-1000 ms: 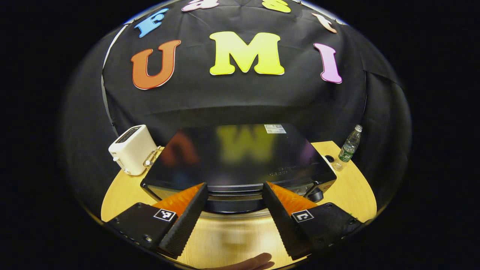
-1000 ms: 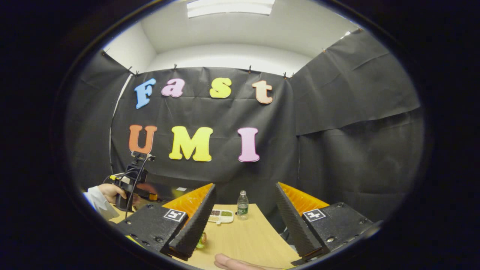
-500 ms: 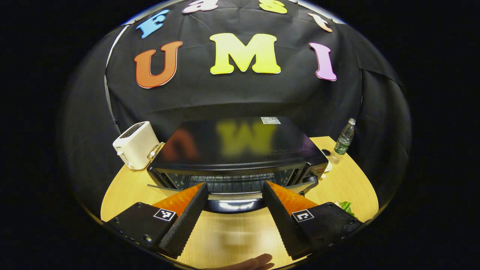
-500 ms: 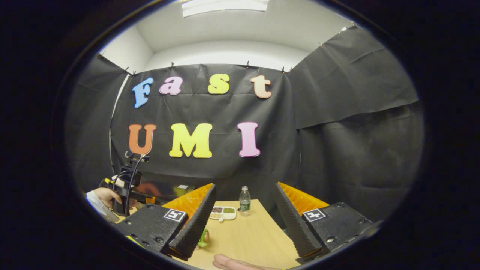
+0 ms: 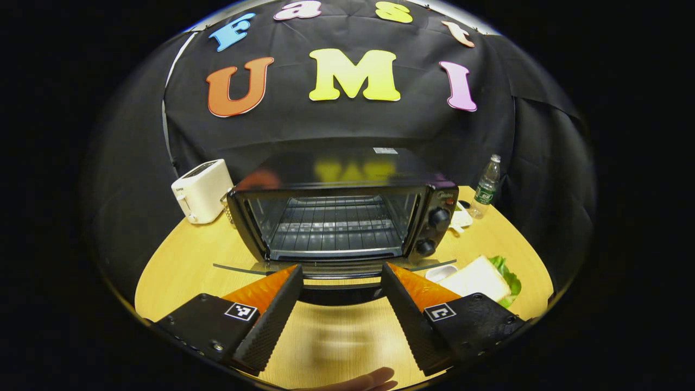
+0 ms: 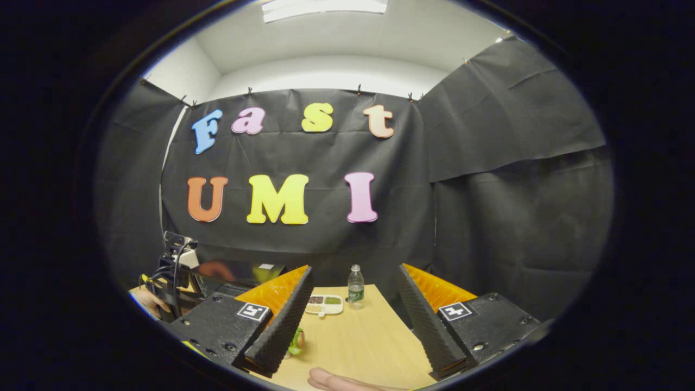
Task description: Open the electric oven with the left hand, put the food in, and close the electric oven.
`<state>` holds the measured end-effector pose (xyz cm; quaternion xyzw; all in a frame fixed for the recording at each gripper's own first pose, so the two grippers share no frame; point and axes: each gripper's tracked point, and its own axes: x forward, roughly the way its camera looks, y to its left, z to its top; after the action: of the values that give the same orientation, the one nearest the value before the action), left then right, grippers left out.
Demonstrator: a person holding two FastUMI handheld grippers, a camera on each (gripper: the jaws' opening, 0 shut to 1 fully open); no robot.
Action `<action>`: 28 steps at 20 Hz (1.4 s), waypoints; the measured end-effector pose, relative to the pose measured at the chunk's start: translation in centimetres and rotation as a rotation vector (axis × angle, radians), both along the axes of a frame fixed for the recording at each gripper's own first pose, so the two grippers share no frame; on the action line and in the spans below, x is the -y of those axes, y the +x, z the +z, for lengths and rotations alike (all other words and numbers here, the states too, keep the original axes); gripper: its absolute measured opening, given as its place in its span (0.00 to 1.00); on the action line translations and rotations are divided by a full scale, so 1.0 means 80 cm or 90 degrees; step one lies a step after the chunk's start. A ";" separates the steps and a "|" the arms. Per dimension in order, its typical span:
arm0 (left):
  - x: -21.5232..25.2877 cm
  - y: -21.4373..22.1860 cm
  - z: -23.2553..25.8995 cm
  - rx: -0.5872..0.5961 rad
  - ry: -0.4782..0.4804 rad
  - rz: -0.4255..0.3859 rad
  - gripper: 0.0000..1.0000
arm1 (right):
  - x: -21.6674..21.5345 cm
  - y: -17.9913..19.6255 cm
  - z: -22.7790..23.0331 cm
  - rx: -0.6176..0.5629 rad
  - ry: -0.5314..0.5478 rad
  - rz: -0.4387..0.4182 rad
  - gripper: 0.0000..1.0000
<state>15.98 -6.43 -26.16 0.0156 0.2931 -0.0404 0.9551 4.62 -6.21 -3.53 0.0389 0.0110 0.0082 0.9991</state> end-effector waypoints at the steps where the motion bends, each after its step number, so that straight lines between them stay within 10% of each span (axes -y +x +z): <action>1: 0.000 -0.009 -0.009 -0.001 0.000 0.003 0.96 | 0.000 -0.002 0.000 0.001 0.000 0.000 0.91; 18: 0.002 -0.066 -0.131 -0.034 -0.003 0.016 0.94 | -0.016 -0.017 -0.006 -0.011 -0.006 0.020 0.98; 28: -0.007 -0.085 -0.059 0.042 -0.001 0.001 0.95 | -0.027 0.000 -0.016 -0.043 -0.015 0.021 0.99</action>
<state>9.18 -5.85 -30.84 0.0159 0.2617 -0.0391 0.9642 4.65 -4.06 -4.78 0.0275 0.0456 0.0236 0.9983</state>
